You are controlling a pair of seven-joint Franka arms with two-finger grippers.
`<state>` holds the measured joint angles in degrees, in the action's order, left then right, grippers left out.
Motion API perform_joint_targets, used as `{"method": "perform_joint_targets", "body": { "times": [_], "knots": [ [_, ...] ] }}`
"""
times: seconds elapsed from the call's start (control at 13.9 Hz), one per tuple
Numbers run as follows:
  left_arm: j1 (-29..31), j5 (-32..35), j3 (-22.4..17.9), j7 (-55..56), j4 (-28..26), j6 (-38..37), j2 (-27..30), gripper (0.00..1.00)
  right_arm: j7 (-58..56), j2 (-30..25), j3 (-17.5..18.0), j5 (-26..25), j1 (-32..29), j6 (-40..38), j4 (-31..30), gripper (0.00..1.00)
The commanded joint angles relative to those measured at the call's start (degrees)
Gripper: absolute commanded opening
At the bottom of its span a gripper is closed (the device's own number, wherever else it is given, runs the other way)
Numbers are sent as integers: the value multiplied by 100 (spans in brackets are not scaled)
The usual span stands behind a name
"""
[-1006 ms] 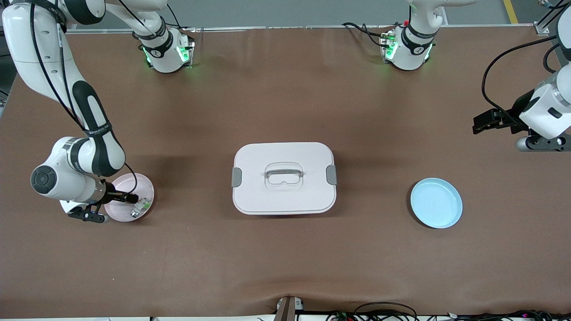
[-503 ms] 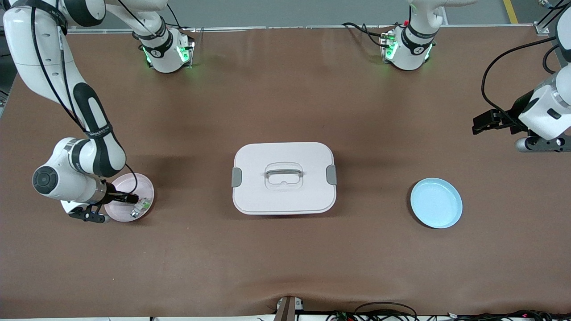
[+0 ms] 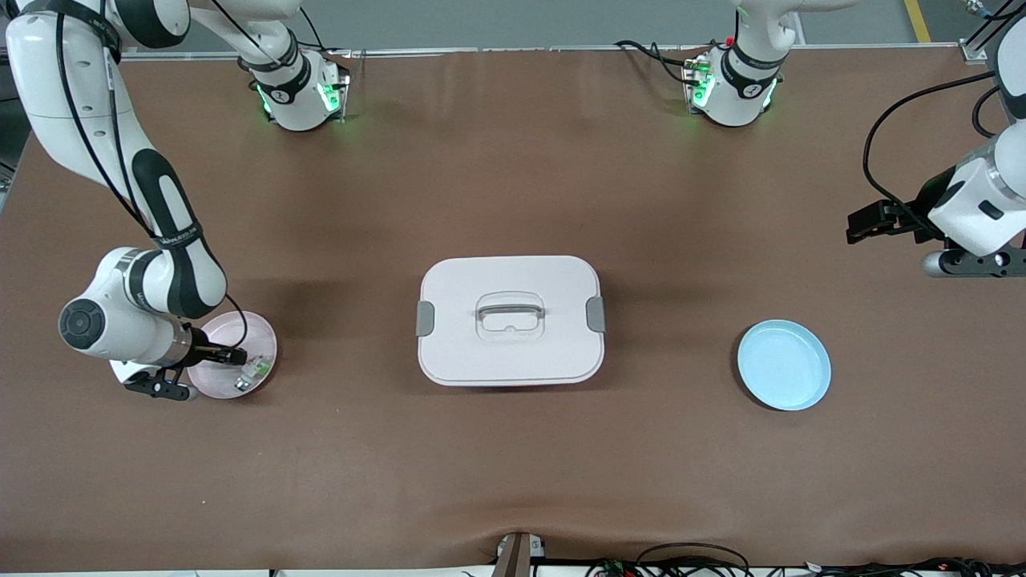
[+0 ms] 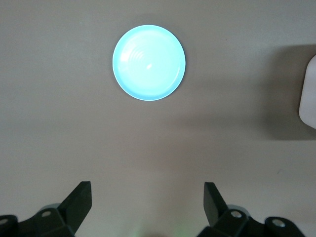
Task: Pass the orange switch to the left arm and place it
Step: 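Close the right gripper on the black-orange switch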
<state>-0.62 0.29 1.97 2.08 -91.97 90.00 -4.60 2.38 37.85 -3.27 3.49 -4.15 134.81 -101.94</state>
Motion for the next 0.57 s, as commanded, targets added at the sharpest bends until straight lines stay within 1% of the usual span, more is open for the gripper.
{"method": "perform_joint_targets", "body": {
  "times": [0.0,0.14,0.36,0.5],
  "knots": [
    [-26,77,-12,-5,117,-26,-50,100,-10,-50,54,47,-156,-112,-115,0],
    [9,7,-12,-5,126,-26,-85,100,69,-120,54,64,-156,-559,-54,0],
    [1,7,-12,-14,126,-26,-85,100,149,-348,28,441,-165,-1323,95,0],
    [10,-2,-12,-14,126,-26,-85,100,515,-489,28,599,-235,-2008,393,0]
  ]
}}
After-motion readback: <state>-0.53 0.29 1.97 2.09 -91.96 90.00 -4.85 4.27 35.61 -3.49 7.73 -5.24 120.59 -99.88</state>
